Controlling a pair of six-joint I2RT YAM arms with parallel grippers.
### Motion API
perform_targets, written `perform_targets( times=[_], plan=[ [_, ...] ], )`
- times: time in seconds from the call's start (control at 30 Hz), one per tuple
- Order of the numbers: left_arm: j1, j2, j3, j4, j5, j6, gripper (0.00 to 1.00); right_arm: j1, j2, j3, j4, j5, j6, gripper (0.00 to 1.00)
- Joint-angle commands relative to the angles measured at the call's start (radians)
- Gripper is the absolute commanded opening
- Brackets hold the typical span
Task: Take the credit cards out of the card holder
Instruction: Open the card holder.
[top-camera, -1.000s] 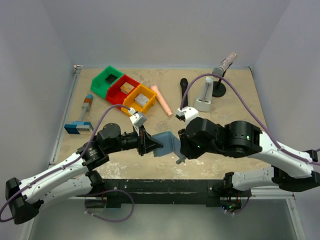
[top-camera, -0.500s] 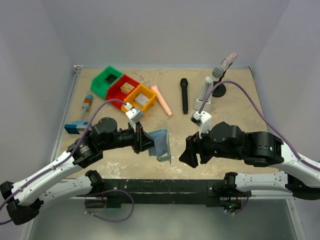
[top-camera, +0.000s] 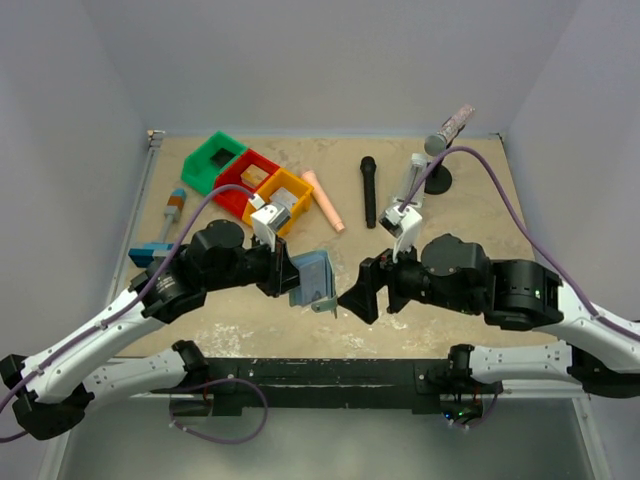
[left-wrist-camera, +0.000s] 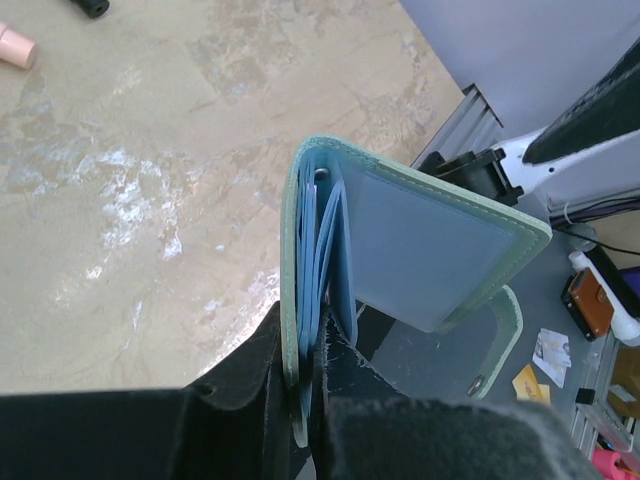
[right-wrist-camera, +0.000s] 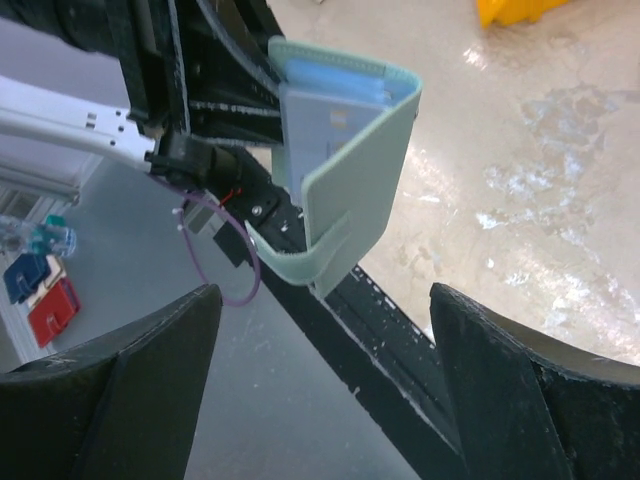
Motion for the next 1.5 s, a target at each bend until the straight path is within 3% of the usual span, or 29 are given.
perform_targets(
  times=[0.0, 0.43, 0.8, 0.87, 1.23, 1.3, 1.47],
  plan=[
    [-0.003, 0.003, 0.051, -0.016, -0.01, -0.012, 0.0, -0.012, 0.065, 0.103, -0.007, 0.1, -0.032, 0.91],
    [-0.01, 0.003, 0.048, -0.009, -0.008, -0.017, 0.0, -0.077, 0.208, 0.146, -0.033, 0.002, -0.008, 0.91],
    [-0.01, -0.009, 0.034, 0.013, -0.004, -0.022, 0.0, -0.111, 0.274, 0.079, -0.035, -0.136, 0.02, 0.81],
    [-0.01, -0.018, 0.025, 0.027, 0.002, -0.025, 0.0, -0.112, 0.276, 0.061, -0.025, -0.154, 0.026, 0.73],
    [-0.01, -0.085, -0.039, 0.089, 0.012, -0.029, 0.0, -0.121, 0.2, -0.033, 0.025, -0.164, 0.034, 0.1],
    [-0.009, -0.115, -0.071, 0.12, 0.009, -0.031, 0.11, -0.121, 0.179, -0.053, 0.041, -0.167, 0.034, 0.0],
    [-0.009, -0.185, -0.139, 0.198, 0.044, -0.028, 0.5, -0.123, 0.125, -0.093, 0.076, -0.18, 0.032, 0.0]
  ],
)
